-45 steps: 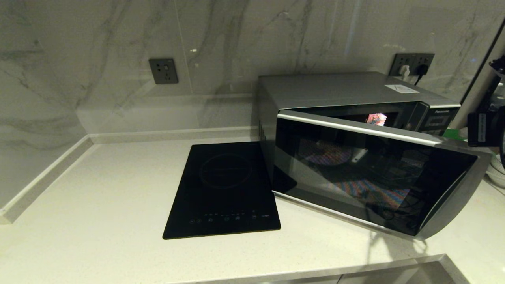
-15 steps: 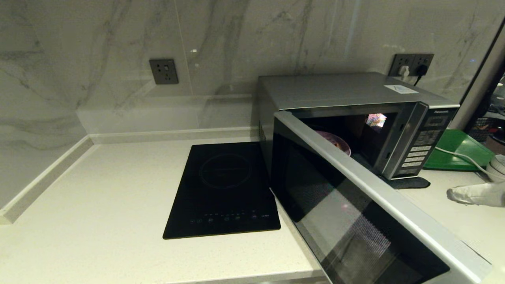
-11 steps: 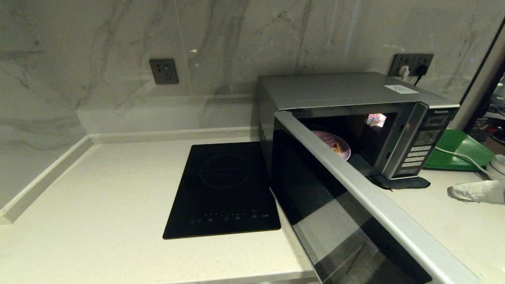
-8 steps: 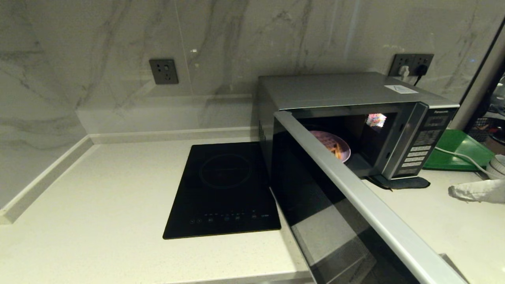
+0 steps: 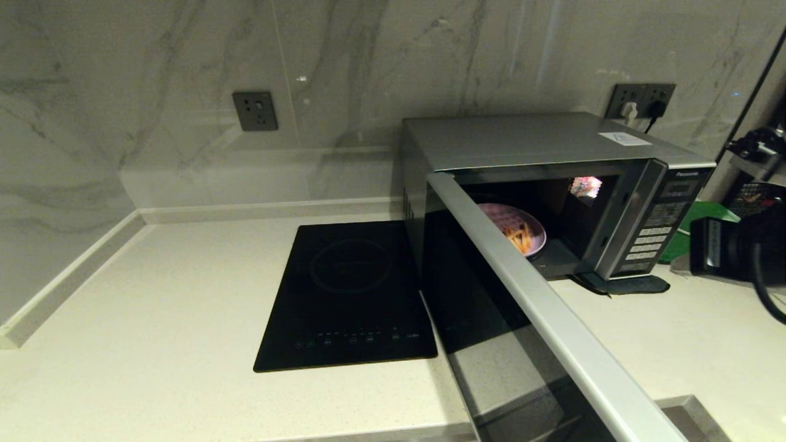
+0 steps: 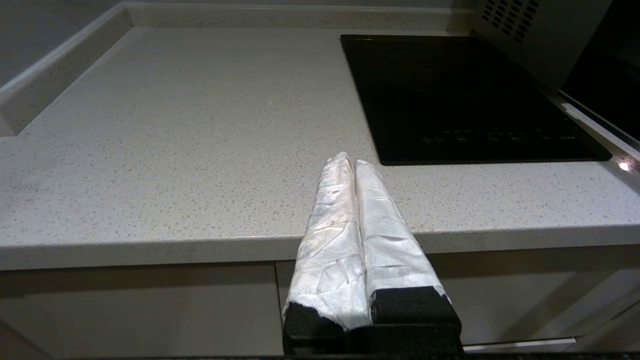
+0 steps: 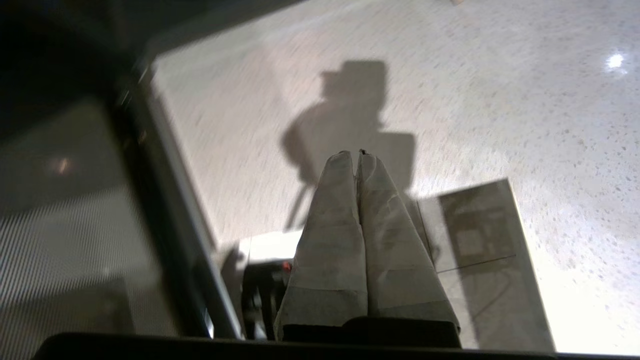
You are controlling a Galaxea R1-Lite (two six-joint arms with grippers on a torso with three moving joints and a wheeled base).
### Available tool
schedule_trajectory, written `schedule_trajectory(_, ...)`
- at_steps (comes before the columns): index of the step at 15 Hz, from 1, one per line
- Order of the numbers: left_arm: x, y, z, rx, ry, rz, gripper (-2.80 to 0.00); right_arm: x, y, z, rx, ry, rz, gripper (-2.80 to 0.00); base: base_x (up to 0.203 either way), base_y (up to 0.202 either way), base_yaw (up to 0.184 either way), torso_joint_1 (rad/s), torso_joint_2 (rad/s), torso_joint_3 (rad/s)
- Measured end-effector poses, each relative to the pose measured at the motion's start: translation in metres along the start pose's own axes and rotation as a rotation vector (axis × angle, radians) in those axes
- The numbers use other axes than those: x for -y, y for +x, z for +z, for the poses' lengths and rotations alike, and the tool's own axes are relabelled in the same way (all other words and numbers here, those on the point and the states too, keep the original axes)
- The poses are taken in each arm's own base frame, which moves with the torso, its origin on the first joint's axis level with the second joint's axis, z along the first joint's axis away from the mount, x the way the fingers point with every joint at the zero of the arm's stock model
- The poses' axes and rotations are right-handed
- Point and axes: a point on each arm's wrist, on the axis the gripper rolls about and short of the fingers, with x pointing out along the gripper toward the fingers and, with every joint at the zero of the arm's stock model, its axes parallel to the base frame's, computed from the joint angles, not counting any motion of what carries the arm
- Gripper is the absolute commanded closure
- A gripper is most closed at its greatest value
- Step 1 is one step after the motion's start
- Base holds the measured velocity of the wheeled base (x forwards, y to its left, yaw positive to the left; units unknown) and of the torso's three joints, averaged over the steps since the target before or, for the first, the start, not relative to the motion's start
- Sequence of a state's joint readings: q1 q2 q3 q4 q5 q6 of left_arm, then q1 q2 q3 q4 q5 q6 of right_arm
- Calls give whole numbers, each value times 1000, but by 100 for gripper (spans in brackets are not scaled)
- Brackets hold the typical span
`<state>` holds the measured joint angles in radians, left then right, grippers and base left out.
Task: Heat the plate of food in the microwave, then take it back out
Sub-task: Open the microwave oven
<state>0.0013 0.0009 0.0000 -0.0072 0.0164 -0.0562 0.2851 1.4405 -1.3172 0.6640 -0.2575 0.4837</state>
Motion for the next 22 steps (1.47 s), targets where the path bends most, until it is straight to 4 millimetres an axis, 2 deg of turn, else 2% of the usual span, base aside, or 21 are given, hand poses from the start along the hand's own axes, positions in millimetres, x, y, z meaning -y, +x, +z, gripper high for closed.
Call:
schedule_trajectory(1, 0, 0, 0, 0, 0, -1, 0, -2, 16, 6, 4, 38, -21, -280, 0, 0, 0, 0, 0, 0)
schedule_trajectory(5, 0, 0, 0, 0, 1, 0, 0, -18, 71, 20, -5, 155, 12, -280, 0, 0, 0, 0, 0, 0)
schedule_trajectory(7, 0, 0, 0, 0, 0, 0, 0, -26, 85, 28, -15, 190, 62, -280, 0, 0, 0, 0, 0, 0)
schedule_trajectory(11, 0, 0, 0, 0, 0, 0, 0, -36, 107, 37, -44, 367, 81, -280, 0, 0, 0, 0, 0, 0)
schedule_trajectory(14, 0, 0, 0, 0, 0, 0, 0, -36, 138, 39, -73, 493, 18, -280, 0, 0, 0, 0, 0, 0)
schedule_trajectory(17, 0, 0, 0, 0, 0, 0, 0, -36, 166, 39, -89, 531, -120, -280, 0, 0, 0, 0, 0, 0)
schedule_trajectory(22, 0, 0, 0, 0, 0, 0, 0, -45, 184, 53, -123, 576, -165, -280, 0, 0, 0, 0, 0, 0)
